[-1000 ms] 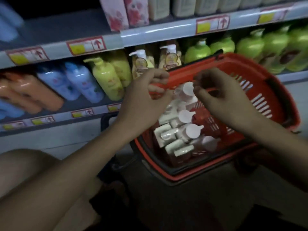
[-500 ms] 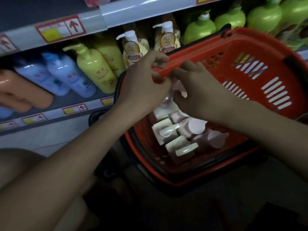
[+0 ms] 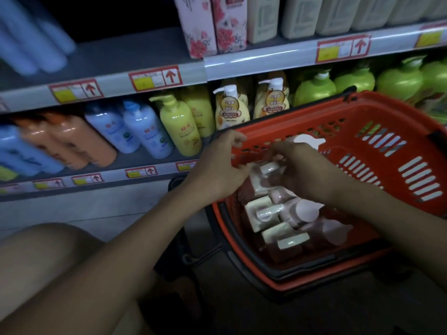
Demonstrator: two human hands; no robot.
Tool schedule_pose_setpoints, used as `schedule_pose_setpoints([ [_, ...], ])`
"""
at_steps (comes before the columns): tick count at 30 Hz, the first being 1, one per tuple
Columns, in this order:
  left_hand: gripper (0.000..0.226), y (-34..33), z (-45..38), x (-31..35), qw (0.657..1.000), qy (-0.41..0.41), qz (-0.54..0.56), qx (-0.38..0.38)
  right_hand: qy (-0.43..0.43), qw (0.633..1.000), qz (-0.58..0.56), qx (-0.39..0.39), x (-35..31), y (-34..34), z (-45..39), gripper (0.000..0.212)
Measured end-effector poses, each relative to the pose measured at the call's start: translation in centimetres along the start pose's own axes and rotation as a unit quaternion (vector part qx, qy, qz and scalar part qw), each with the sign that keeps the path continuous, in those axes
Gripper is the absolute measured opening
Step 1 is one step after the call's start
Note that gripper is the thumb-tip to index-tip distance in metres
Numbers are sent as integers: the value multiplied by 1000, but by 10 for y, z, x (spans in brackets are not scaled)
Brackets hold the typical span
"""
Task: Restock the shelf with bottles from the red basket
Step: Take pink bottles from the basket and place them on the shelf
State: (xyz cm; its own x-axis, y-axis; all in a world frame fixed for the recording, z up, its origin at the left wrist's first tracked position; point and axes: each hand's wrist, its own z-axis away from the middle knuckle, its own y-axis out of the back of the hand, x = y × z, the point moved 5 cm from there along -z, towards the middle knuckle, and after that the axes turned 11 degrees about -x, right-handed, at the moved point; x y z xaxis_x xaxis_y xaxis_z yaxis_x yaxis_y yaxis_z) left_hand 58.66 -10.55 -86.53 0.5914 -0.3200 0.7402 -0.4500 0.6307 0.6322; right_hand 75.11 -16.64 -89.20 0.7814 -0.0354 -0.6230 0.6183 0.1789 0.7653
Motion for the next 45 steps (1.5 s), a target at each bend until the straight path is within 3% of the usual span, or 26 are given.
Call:
schedule_pose_setpoints([
  [5,56,-13,-3,-6,999,7,-16,-42,12,1000,2,15,-5,9,-7,28],
  [7,58,-21,-4,-8,998,10,-19,-58,11,999,28,-36,2,4,-11,39],
  [10,65,-34,-7,-14,995,15,-35,-95,20,991,60,-115,7,-10,-9,73],
  [13,73,-41,-10,-17,993,-1,-42,-112,36,987,71,-143,3,-8,-9,75],
  [16,80,-37,-13,-10,994,-23,-41,-99,77,992,78,-61,-10,27,-9,52],
  [19,86,-29,-18,4,996,-43,-31,-70,54,991,114,39,-13,64,-3,48],
  [21,86,-27,-23,13,997,-57,-17,-51,-19,980,198,2,2,67,-2,62],
  [23,84,-29,-27,20,997,-68,-11,-45,-88,962,240,-94,17,55,-2,75],
  [25,83,-37,-30,26,995,-76,-22,-52,-104,959,234,-125,25,41,-1,72],
  [29,77,-49,-37,28,993,-86,-49,-64,-93,974,204,-15,24,42,-2,49],
  [35,83,-55,-45,26,992,-92,-50,-75,-118,967,221,43,25,51,11,48],
  [42,101,-69,-64,42,991,-106,70,-43,-114,945,110,287,-23,114,30,43],
  [45,111,-73,-69,55,987,-102,117,37,-121,923,61,360,-42,133,44,44],
])
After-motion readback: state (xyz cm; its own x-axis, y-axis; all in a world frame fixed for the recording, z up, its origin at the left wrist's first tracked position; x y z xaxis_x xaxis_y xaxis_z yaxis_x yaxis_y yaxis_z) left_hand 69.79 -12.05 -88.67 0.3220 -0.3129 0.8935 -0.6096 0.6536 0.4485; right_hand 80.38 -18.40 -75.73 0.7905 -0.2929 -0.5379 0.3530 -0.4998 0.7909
